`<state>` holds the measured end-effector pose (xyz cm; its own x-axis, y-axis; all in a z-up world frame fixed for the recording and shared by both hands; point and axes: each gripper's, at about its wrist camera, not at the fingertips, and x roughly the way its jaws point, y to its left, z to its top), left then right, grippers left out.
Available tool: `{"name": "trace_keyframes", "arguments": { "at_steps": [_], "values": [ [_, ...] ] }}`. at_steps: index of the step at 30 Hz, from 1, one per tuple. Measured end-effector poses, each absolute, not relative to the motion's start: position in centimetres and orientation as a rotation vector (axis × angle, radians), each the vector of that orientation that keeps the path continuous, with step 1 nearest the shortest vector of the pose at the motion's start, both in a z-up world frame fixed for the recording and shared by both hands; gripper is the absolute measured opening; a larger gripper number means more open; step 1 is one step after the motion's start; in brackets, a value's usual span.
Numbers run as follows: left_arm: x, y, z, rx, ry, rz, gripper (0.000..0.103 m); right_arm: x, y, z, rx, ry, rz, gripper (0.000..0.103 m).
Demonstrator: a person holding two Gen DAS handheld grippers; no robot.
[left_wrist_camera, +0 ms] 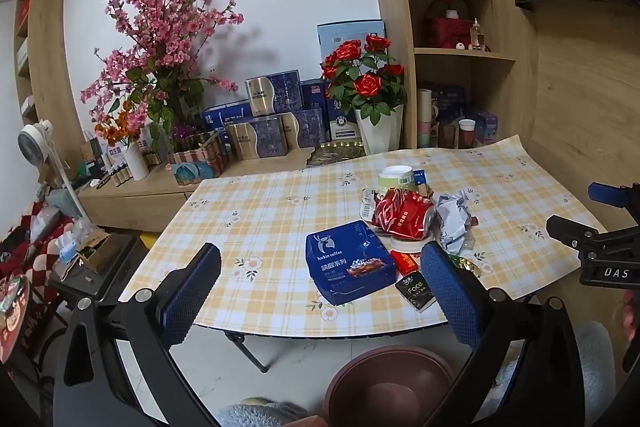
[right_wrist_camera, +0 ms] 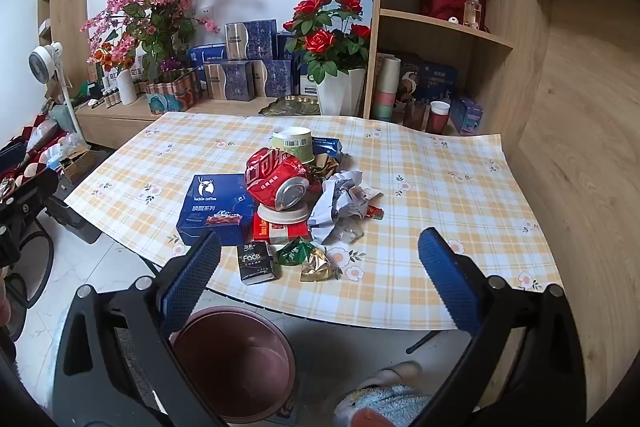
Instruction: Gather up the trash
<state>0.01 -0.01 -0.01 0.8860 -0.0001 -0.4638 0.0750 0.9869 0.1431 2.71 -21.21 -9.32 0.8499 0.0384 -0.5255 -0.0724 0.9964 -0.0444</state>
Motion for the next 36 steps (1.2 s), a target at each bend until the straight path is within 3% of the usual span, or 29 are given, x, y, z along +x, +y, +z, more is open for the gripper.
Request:
{"name": "trace_keyframes", "arguments": {
  "at_steps": [36],
  "values": [
    [0.01, -0.08, -0.02, 0.171, 0.470, -0.034, 0.098, 2.74, -21.16, -9.13, -0.060, 0.550, 0.058, 0.097]
  ]
}}
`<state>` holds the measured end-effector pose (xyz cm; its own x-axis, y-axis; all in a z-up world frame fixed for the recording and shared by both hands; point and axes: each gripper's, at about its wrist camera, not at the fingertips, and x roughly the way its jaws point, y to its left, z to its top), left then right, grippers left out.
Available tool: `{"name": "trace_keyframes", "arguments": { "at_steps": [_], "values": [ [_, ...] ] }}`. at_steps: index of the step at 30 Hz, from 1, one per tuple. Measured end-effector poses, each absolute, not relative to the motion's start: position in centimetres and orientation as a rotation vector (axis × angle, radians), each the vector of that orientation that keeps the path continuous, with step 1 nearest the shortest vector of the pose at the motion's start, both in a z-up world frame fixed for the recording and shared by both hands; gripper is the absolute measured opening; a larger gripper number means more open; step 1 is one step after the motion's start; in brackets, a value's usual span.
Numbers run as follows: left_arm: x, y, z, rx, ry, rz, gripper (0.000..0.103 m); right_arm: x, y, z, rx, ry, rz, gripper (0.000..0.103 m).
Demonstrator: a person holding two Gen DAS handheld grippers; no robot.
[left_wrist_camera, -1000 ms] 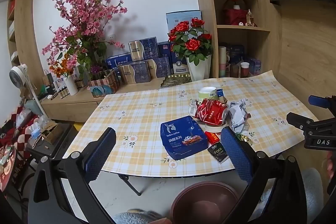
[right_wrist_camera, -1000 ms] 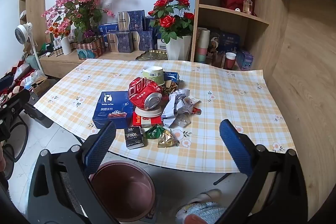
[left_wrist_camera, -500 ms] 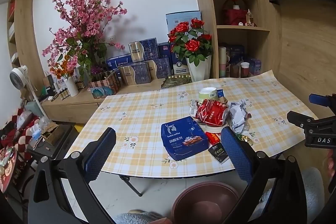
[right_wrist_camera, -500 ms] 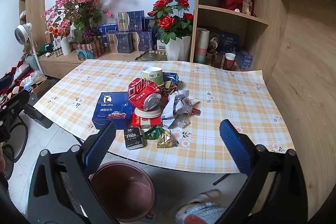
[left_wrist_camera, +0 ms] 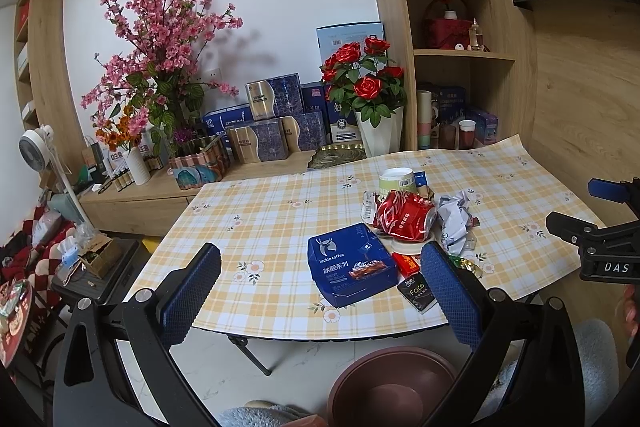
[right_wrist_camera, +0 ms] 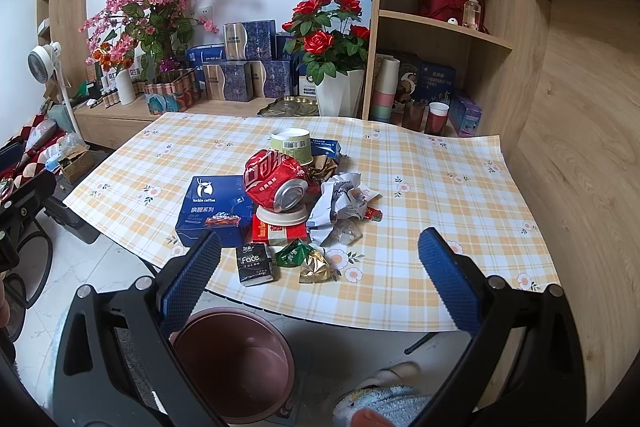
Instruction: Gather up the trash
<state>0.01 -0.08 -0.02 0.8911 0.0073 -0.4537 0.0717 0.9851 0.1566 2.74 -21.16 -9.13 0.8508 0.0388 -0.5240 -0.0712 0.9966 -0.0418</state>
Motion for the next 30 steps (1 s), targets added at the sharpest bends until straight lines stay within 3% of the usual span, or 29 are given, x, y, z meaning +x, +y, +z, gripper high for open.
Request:
{"name": "trace_keyframes", "arguments": {
  "at_steps": [30],
  "values": [
    [-0.3, 0.1, 1.2, 0.173, 0.471, -0.034, 0.098, 3.0, -21.1, -9.5, -0.061, 0.557, 0.054, 0.097]
  ]
}}
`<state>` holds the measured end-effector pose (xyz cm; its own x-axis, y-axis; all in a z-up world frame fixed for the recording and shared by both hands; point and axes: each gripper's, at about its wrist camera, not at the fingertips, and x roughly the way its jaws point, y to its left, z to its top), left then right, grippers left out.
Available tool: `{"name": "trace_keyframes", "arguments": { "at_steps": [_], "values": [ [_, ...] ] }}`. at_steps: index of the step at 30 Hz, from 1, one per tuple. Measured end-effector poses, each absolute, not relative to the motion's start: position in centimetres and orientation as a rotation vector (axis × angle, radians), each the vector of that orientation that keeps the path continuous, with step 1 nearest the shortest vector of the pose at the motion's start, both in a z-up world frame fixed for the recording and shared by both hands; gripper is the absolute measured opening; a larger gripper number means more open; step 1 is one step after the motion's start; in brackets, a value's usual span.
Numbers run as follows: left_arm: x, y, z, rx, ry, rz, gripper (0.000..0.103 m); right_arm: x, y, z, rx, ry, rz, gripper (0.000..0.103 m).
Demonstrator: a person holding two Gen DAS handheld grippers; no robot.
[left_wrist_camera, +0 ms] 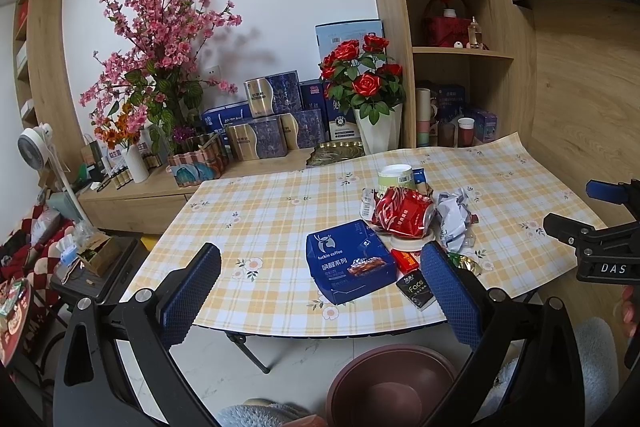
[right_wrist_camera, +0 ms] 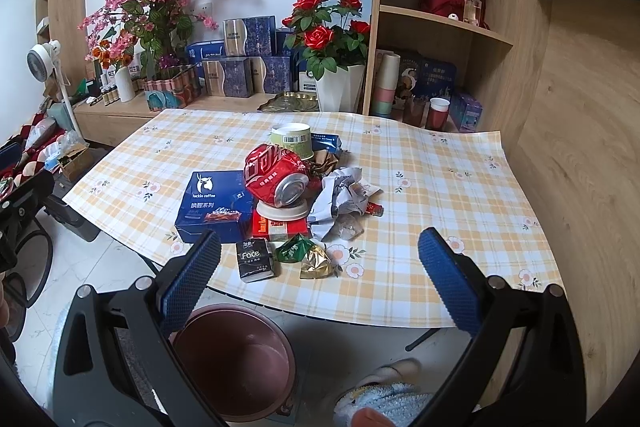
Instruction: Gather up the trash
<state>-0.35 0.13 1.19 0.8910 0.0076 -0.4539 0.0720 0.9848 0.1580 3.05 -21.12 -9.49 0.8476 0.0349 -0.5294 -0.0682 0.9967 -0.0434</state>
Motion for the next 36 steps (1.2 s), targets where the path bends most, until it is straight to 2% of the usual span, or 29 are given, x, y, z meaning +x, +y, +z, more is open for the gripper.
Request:
{"name": "trace_keyframes", "arguments": {
  "at_steps": [12, 15, 23, 36],
  "values": [
    [-0.2, -0.2, 0.5, 0.170, 0.475, -0.034, 0.098, 3.0, -21.0, -9.9, -0.064, 0.561, 0.052, 0.097],
    [-0.1, -0.2, -1.8, 0.169, 0.479, -0.036, 0.098, 3.0, -21.1, -10.0, -0.064, 0.560, 0.055, 0.097],
    [0.0, -0.1, -2.5, 0.159, 0.485, -0.036, 0.098, 2.8, -21.5, -10.3, -0.024, 0.553, 0.065, 0.097],
    [0.6, 2.4, -2.8, 0.024, 0.444, -0.027, 0.098, 3.4, -23.1, -10.8, 0.066, 0.533, 0.073, 0.098]
  ]
}}
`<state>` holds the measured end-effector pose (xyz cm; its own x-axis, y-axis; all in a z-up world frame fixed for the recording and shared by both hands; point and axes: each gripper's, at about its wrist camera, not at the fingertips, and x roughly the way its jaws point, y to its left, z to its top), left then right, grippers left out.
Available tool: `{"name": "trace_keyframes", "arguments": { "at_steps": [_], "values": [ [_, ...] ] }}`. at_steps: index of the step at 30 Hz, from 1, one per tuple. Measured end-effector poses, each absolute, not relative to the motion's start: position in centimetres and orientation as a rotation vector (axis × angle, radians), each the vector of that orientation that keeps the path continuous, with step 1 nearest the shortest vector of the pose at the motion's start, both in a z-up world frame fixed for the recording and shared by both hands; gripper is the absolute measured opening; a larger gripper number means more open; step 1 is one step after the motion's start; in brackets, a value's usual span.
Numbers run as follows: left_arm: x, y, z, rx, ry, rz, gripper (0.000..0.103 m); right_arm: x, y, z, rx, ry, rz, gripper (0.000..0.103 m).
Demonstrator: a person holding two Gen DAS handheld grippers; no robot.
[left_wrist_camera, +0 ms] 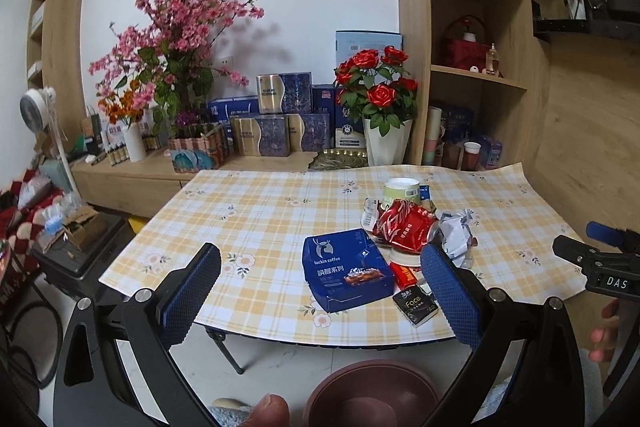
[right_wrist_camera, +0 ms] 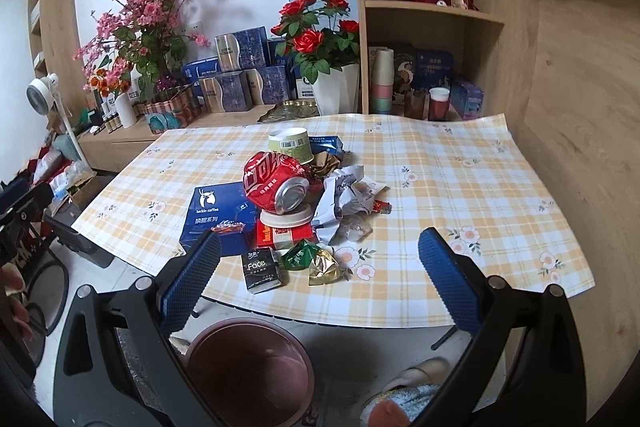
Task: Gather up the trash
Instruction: 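Grasp the red cola can with the left gripper while the right gripper grasps crumpled white paper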
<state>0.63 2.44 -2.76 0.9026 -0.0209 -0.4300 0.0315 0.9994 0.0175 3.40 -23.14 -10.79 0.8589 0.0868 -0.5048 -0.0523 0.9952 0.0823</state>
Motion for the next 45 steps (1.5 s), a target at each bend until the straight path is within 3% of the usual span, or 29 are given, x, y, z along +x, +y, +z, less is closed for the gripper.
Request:
{"name": "trace_keyframes", "arguments": {
  "at_steps": [6, 16, 31, 35, 45],
  "values": [
    [1.4, 3.5, -3.6, -0.063, 0.424, -0.052, 0.098, 4.1, -23.1, -12.0, 0.068, 0.549, 0.093, 0.098],
    [4.9, 5.0, -6.6, -0.054, 0.611, 0.025, 0.098, 6.0, -21.8, -14.1, -0.023, 0.620, 0.127, 0.097],
    [10.7, 5.8, -11.6, -0.064, 0.708, -0.053, 0.097, 13.0, -22.3, -18.2, -0.090, 0.696, 0.080, 0.096],
    [12.8, 4.3, -12.2, -0.012, 0.696, -0.091, 0.091, 16.0, -22.9, -19.0, -0.142, 0.689, 0.073, 0.078],
    [18.8, 0.2, -13.6, -0.049, 0.710, -0.245, 0.084, 25.8, -23.2, -21.3, -0.189, 0.725, 0.060, 0.078]
  ]
}}
